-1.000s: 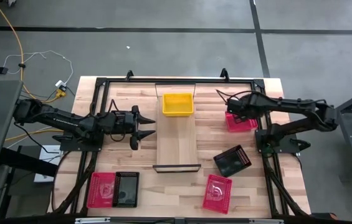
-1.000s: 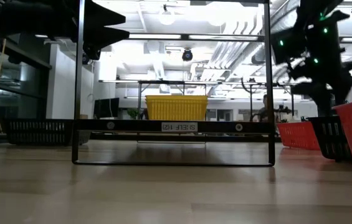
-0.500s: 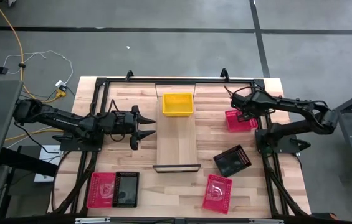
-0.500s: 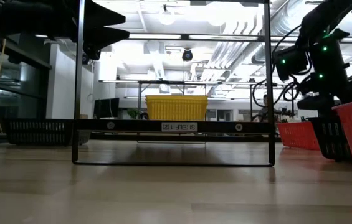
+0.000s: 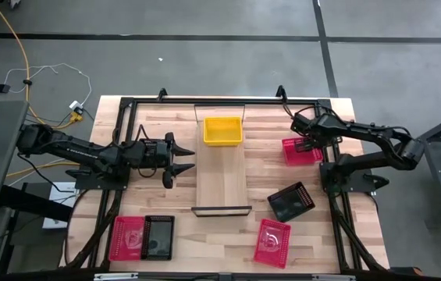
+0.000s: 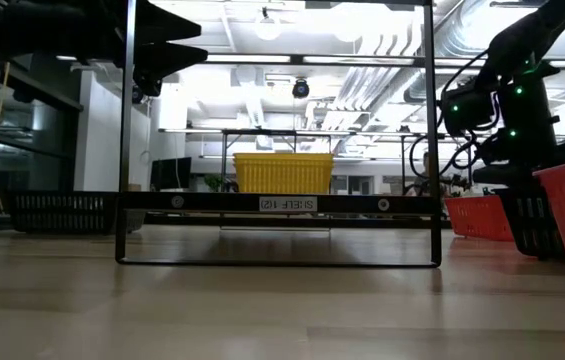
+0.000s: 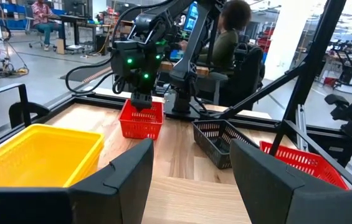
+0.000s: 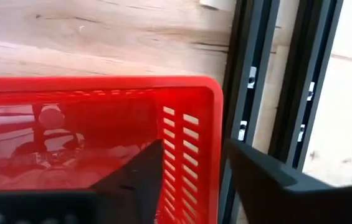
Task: Stack baskets on shelf by color
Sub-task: Put the top red bin on the shelf
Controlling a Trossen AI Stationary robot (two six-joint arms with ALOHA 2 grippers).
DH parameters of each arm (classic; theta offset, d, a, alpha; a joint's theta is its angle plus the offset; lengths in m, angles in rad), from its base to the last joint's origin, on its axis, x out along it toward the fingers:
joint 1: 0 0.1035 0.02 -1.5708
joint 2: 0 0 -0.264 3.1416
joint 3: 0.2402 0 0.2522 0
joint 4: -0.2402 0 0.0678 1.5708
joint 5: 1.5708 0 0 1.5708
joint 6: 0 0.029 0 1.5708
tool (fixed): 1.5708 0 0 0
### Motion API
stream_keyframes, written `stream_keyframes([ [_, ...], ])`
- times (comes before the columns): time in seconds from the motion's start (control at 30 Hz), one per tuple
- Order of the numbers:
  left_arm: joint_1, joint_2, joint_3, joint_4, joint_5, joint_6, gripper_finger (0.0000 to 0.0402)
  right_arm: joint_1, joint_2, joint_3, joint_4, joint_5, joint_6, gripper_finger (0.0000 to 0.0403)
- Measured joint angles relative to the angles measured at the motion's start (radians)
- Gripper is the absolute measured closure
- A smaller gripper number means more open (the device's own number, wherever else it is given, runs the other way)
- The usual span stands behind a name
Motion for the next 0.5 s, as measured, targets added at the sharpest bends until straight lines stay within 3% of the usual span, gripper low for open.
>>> stream_keyframes([
  [0.2,0.0,0.0,0.0,0.0,0.002,0.0,0.0199,0.003,-0.001,0.006,-0.001,0.035,0.015,0.0383],
  [0.5,0.0,0.0,0.0,0.0,0.002,0.002,0.0199,0.125,-0.063,0.252,-0.084,0.087,0.0,0.0398],
])
